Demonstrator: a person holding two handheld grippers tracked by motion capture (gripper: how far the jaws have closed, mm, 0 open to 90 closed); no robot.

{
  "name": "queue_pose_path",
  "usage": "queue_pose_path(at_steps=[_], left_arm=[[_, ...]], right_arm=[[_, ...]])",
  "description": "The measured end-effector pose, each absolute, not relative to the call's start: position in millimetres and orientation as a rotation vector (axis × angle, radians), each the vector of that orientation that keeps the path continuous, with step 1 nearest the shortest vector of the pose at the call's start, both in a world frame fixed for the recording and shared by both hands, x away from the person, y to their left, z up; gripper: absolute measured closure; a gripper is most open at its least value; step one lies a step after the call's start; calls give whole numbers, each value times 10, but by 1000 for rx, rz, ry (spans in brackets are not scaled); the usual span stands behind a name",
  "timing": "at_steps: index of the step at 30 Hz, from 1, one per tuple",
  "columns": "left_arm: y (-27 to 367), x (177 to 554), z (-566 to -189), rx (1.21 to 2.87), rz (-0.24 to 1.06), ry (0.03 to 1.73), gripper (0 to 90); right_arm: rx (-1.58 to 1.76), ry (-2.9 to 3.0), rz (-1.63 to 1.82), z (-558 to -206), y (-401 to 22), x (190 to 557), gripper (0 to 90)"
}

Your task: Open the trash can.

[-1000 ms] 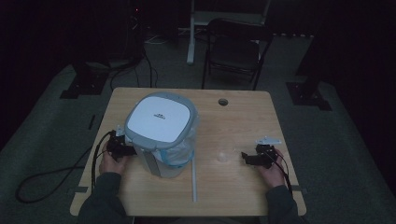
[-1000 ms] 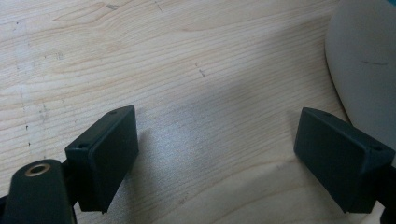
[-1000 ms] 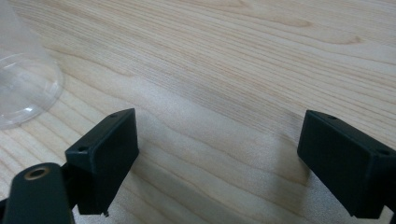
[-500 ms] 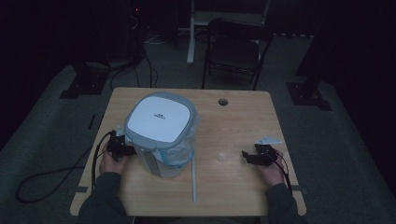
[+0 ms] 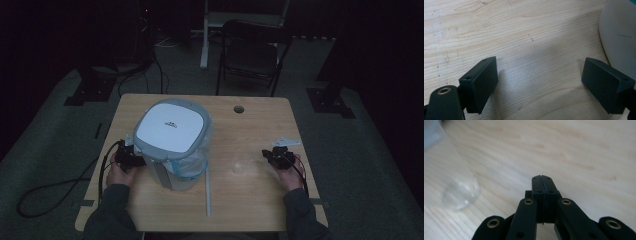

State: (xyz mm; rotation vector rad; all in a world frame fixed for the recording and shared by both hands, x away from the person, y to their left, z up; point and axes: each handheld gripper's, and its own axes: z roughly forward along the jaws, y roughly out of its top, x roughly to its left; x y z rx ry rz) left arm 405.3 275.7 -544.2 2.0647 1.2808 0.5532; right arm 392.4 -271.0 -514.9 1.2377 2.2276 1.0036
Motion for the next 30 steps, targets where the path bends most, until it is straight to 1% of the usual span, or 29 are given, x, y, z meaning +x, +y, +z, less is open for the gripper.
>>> queue_pose_path(at_steps=[12,21,30], left_arm=[[2756,4053,-5442,2064,555,1283,145],[2755,4053,-5443,2064,554,1283,145],[2756,4053,-5443,2064,555,1282,144]], right_arm=[[1092,2234,1078,-4737,-2499,4197,898],[1028,2252,1138,-4564,-2349,4356,898],[954,2271,1201,-4418,-2095,4483,898]])
